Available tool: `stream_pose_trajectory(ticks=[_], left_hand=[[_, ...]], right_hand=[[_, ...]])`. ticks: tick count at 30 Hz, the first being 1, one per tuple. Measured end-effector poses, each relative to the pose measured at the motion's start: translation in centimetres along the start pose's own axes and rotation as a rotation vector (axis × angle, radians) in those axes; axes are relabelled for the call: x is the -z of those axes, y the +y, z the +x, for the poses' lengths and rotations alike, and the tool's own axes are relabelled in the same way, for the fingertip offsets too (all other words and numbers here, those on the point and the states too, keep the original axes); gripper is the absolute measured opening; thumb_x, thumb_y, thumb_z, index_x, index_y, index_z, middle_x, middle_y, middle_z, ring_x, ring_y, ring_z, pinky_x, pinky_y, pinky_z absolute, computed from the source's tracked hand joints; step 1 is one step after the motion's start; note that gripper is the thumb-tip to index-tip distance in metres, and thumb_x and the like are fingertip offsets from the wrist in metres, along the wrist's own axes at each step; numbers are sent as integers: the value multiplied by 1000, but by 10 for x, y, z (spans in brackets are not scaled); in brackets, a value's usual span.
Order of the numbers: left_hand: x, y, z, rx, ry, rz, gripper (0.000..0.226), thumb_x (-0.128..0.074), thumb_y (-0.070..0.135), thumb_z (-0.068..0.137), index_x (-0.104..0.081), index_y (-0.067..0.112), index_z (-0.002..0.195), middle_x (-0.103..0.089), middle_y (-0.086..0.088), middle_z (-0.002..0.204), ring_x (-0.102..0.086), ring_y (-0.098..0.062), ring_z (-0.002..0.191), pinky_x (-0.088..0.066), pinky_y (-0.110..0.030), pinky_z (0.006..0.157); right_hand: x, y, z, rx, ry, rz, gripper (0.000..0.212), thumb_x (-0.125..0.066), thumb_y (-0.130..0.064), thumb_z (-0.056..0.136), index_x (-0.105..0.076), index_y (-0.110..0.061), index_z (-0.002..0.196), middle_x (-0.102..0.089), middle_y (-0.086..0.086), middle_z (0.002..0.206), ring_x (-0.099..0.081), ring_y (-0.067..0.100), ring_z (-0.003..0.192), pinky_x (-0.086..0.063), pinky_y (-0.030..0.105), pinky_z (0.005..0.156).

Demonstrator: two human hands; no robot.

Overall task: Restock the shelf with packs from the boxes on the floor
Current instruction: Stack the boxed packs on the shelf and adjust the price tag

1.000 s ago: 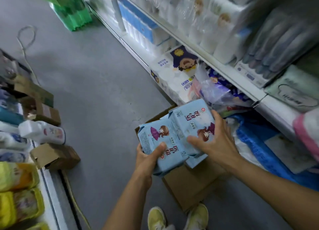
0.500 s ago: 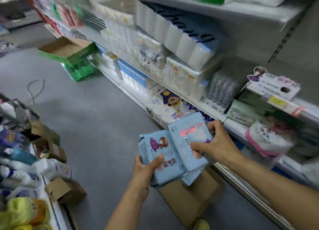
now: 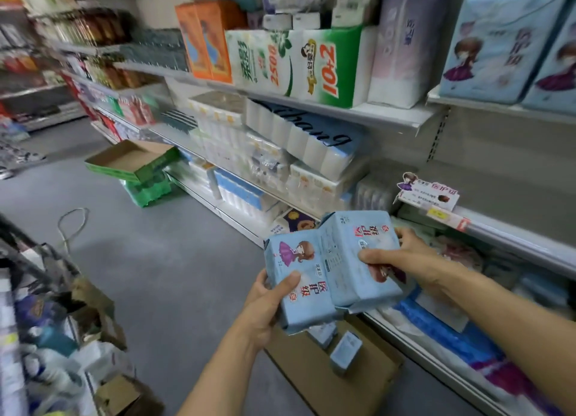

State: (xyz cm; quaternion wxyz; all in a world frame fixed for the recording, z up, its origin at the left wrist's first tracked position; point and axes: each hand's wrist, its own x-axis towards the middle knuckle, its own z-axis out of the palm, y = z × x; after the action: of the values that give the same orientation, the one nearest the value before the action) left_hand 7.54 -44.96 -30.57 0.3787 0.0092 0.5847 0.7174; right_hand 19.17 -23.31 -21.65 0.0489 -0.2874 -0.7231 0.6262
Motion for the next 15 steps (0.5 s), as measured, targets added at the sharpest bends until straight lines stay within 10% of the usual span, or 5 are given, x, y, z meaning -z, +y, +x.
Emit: stream_pose_trajectory(ticks=[5, 15], left_hand=[[-16, 23, -21, -22, -107, 40, 74, -81, 26, 66, -53, 10, 131, -74, -14, 109, -74, -24, 88, -59, -31, 63], [-72, 45, -38, -25, -240, 78, 68, -78, 27, 69, -54, 12, 131, -72, -16, 112, -70, -33, 103, -58, -48, 85]], right_hand=[[20, -13, -31, -45, -104, 128, 31, -79, -18, 68, -60, -14, 93, -73, 9, 83, -69, 21, 73, -57, 35, 73], [65, -19, -81, -86, 6, 499, 38, -75, -26, 67, -67, -10, 101, -73, 15, 91, -70, 26, 66, -59, 33, 57]])
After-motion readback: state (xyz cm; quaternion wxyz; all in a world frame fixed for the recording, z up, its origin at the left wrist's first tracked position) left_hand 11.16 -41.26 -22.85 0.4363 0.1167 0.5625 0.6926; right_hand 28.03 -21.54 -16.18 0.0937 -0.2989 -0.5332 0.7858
